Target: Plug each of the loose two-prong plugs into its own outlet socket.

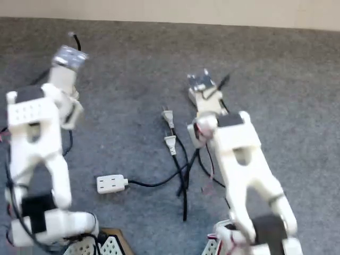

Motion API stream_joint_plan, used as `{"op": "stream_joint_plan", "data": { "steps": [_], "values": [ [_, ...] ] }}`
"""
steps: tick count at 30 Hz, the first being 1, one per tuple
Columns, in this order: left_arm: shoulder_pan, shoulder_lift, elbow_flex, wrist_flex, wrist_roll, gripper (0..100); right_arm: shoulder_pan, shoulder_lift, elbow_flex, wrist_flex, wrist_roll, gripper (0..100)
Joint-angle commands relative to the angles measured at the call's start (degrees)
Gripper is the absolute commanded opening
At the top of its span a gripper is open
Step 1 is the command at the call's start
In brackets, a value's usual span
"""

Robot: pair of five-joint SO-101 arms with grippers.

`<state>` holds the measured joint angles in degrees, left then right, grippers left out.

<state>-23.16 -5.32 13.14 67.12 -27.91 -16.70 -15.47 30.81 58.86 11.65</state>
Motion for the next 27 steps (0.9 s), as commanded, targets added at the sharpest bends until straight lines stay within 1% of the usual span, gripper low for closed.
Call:
{"op": "stream_joint_plan", "data": {
  "steps": [1,3,7,11,13,17,19,22,24,27],
  "values": [
    [-6.3,13.1,-13.5,-1.0,1.9,31,0.6,10.7,-14.6,0.2,-3.3,31.8],
    [-8.2,18.3,-17.5,-1.0,1.9,31,0.6,13.4,-17.6,0.1,-5.2,31.8],
    [-11.6,26.8,-24.9,-1.0,1.9,31,0.5,13.9,-19.3,0.1,-8.5,31.8],
    [-13.6,33.4,-32.0,-1.0,1.9,31,0.1,14.5,-17.9,-1.1,-10.6,31.7],
    [-13.8,36.3,-34.5,-1.0,1.9,31,-1.0,14.9,-15.7,-1.7,-10.5,31.7],
    [-13.8,40.0,-36.6,-0.5,1.9,31,-6.2,18.9,-10.7,-7.2,-10.4,31.7],
    [-13.8,40.7,-36.6,-0.5,1.9,31,-7.7,22.5,-9.2,-10.3,-10.3,31.7],
    [-13.8,41.3,-36.4,-0.7,1.9,31,-9.7,27.8,-10.3,-12.4,-7.7,31.7],
    [-13.9,41.3,-36.4,-0.7,1.9,31,-10.3,30.7,-12.2,-12.4,-7.6,31.7],
    [-14.0,41.3,-36.6,-0.6,1.9,31,-9.3,33.8,-15.0,-12.2,-7.6,31.7]
  ]
}}
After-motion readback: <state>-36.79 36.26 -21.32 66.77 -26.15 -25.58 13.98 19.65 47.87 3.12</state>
